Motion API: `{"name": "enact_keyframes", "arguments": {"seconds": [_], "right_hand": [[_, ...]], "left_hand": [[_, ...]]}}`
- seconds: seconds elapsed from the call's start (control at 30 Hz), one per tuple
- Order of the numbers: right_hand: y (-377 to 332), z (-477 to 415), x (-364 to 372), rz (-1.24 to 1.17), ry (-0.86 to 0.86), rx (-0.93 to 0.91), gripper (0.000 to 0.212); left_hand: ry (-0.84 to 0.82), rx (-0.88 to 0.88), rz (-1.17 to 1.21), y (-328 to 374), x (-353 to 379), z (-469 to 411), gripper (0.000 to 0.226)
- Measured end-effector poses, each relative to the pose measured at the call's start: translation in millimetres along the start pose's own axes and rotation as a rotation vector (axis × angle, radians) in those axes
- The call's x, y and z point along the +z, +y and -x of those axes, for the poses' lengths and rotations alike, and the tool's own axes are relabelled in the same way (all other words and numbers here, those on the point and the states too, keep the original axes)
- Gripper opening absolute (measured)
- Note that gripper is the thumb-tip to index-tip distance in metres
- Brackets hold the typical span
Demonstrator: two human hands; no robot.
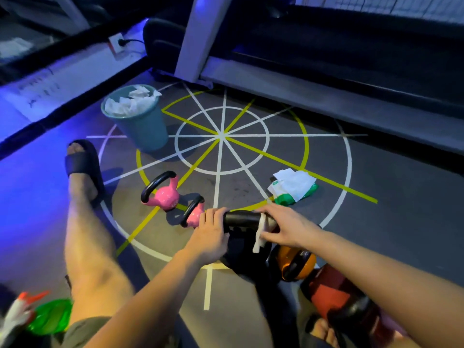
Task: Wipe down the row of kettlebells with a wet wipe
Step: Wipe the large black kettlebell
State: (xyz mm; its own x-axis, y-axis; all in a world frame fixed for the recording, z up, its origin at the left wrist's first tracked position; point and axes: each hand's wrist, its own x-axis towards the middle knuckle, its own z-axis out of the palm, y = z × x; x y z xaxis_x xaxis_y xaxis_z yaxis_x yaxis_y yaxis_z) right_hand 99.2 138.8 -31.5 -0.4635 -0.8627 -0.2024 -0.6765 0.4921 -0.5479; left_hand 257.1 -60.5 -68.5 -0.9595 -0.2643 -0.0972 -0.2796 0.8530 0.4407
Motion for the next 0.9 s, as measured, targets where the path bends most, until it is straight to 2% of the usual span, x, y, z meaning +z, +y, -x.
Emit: {"name": "enact_keyframes", "arguments": {"seconds": [0.2,0.33,0.4,0.47,0.57,0.67,0.8,0.9], "right_hand": [[2,7,8,-0.159,0.048,0.208,0.053],[-12,-9,26,-0.307,0.090,0.339,0.068],[-17,-19,31,-0.269,0.143,0.411,0.065],[-25,-22,29,-0.132,0.150,0.452,0.049],[-41,-31,26,0.123,0.116,0.336,0.044],[-69,-44,29,0.285,0.118,0.239,0.057],[-72,-50,31,0.335,0.057,0.206,0.062],[-61,-36,25,0.330,0.063,0.161,0.048]], "left_hand": [[0.140,0.040,0.120,0,3,8,0.056],[0.102,0.052,0.195,-10,-14,-2,0.046],[0.044,-0.002,0.191,-9,-16,-5,0.053],[0.028,-0.058,0.178,-5,-13,-6,0.050],[-0.018,-0.111,0.149,-2,-14,-6,0.037],[-0.111,-0.146,0.081,-1,-24,-8,0.033],[-0.136,-0.189,-0.059,2,-26,-5,0.035],[-0.129,-0.205,-0.088,2,-23,-4,0.040]]}}
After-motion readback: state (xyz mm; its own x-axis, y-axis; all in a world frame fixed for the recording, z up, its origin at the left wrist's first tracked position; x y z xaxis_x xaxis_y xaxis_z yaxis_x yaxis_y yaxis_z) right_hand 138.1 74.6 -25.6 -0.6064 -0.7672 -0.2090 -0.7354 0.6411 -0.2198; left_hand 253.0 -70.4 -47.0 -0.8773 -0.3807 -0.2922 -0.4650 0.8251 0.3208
